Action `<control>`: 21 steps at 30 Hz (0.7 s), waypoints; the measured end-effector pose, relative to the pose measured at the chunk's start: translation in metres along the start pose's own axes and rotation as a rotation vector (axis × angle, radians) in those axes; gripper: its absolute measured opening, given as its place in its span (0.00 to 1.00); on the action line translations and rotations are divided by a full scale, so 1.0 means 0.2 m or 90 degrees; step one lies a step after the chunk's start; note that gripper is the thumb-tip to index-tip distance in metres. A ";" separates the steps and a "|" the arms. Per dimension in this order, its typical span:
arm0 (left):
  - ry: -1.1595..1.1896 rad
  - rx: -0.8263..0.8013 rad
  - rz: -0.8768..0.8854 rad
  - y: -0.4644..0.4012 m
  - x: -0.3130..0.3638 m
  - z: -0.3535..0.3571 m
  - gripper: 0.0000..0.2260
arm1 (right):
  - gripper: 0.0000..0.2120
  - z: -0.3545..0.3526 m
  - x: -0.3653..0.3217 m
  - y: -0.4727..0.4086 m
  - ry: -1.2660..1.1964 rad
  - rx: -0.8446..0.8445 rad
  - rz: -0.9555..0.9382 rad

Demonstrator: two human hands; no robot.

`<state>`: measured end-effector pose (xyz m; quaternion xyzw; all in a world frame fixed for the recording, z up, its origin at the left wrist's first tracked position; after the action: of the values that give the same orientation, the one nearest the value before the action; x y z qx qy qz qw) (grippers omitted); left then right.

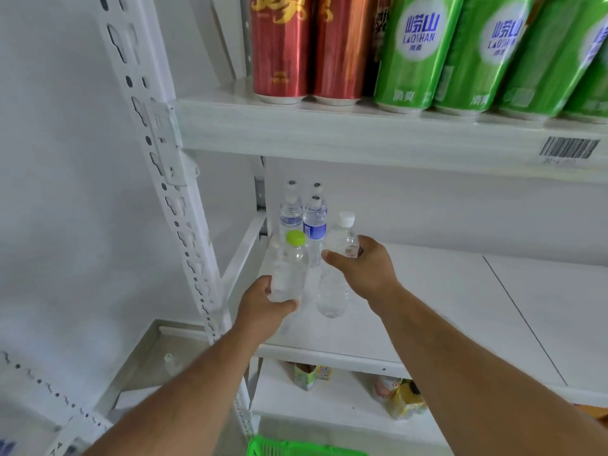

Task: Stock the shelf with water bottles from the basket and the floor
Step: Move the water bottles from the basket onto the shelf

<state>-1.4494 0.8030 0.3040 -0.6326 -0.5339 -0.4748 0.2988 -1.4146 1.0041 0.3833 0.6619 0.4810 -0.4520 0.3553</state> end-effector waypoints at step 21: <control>0.070 0.032 -0.032 -0.68 -0.13 0.08 0.19 | 0.16 0.19 0.24 -0.63 0.022 -0.040 0.011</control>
<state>-1.5744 0.8401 0.2567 -0.5841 -0.5442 -0.5030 0.3313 -1.5383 1.0197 0.3214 0.6621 0.4951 -0.4221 0.3718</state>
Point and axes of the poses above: each hand's wrist, its own y-axis away from the middle knuckle, its own z-axis out of the palm, x = y × z, the point moved 1 cm from there along -y, towards the middle knuckle, and after that the axes turned 9 degrees about -x, right-handed, at the moved point
